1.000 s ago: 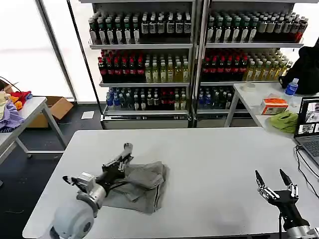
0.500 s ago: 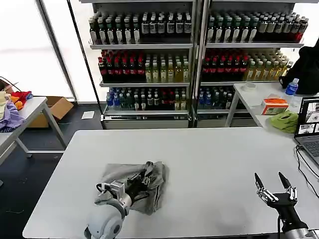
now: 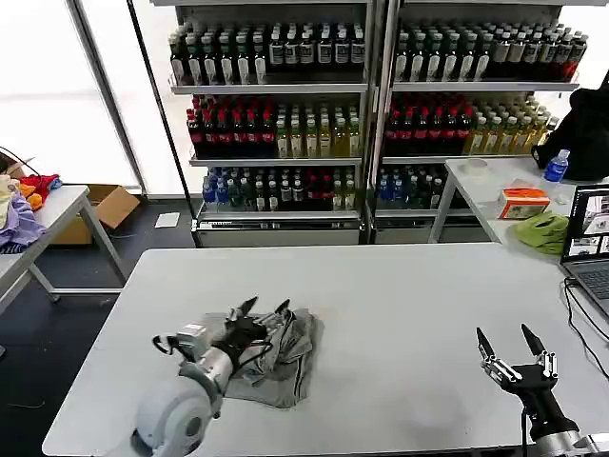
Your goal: Fold and organize the clothes.
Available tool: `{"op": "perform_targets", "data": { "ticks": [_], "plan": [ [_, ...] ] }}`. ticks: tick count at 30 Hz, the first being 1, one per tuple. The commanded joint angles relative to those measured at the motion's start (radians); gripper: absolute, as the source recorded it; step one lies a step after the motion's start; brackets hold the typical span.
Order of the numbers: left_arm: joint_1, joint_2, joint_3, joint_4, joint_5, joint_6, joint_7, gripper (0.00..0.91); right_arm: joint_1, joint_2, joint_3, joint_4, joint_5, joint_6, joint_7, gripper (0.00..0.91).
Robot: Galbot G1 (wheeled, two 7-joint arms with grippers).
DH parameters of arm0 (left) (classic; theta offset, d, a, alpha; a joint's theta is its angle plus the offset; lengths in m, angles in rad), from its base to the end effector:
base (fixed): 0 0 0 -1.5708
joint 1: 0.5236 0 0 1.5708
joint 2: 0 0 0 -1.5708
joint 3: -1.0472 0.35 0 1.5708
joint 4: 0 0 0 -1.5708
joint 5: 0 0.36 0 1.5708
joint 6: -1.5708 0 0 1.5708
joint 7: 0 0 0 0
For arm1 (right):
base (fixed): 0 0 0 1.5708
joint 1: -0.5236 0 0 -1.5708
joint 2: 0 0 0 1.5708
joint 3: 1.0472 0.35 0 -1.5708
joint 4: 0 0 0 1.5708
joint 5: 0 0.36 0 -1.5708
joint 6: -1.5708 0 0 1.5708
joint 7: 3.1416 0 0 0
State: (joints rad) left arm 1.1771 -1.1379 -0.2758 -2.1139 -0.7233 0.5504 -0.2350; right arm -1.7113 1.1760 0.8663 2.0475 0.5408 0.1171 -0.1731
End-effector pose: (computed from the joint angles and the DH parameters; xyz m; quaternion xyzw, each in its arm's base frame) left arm 0.2729 0.0002 -0.2177 -0.1634 -0.9657 0.0960 0.1776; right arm 0.1576 -0.1703 -0.2875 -0.0355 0.9992 0.0099 0.0140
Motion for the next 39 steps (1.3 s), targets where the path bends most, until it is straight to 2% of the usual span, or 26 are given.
{"op": "perform_targets", "data": {
  "ticks": [1, 5, 12, 22, 31, 33, 34, 35, 36, 38, 39],
  "plan": [
    [0.306, 0.063, -0.411, -0.035, 0.121, -0.003, 0.157, 0.907, 0.004, 0.0, -0.048, -0.003, -0.01, 0.0, 0.0, 0.907],
    [0.346, 0.061, -0.408, 0.066, 0.169, -0.056, 0.187, 0.907, 0.006, 0.0, -0.068, -0.001, -0.014, -0.001, 0.0, 0.907],
    [0.284, 0.031, -0.341, 0.194, 0.208, -0.057, 0.204, 0.907, 0.004, -0.01, -0.06, -0.001, -0.012, -0.001, 0.0, 0.907],
    [0.215, 0.023, -0.294, 0.26, 0.217, -0.05, 0.207, 0.907, 0.001, -0.007, -0.063, -0.002, -0.009, 0.001, -0.002, 0.907],
    [0.207, -0.01, -0.226, 0.228, 0.211, -0.046, 0.204, 0.907, 0.002, -0.005, -0.066, -0.004, -0.011, 0.0, -0.002, 0.907],
    [0.207, -0.017, -0.213, 0.225, 0.222, -0.049, 0.204, 0.756, 0.002, -0.005, -0.065, -0.004, -0.012, 0.0, -0.002, 0.907],
    [0.207, -0.025, -0.202, 0.225, 0.228, -0.051, 0.204, 0.595, 0.002, -0.004, -0.064, -0.005, -0.012, 0.0, -0.002, 0.907],
    [0.206, -0.028, -0.196, 0.225, 0.229, -0.052, 0.204, 0.534, 0.002, -0.004, -0.064, -0.004, -0.012, 0.0, -0.002, 0.907],
    [0.205, -0.03, -0.192, 0.226, 0.233, -0.054, 0.204, 0.252, 0.001, -0.004, -0.063, -0.004, -0.012, 0.001, -0.002, 0.907],
    [0.203, -0.032, -0.18, 0.227, 0.235, -0.057, 0.205, 0.121, 0.0, -0.003, -0.062, -0.004, -0.011, 0.001, -0.002, 0.907],
    [0.2, -0.033, -0.175, 0.229, 0.235, -0.058, 0.204, 0.091, -0.001, -0.003, -0.061, -0.004, -0.012, 0.002, -0.002, 0.907]
  ]
}}
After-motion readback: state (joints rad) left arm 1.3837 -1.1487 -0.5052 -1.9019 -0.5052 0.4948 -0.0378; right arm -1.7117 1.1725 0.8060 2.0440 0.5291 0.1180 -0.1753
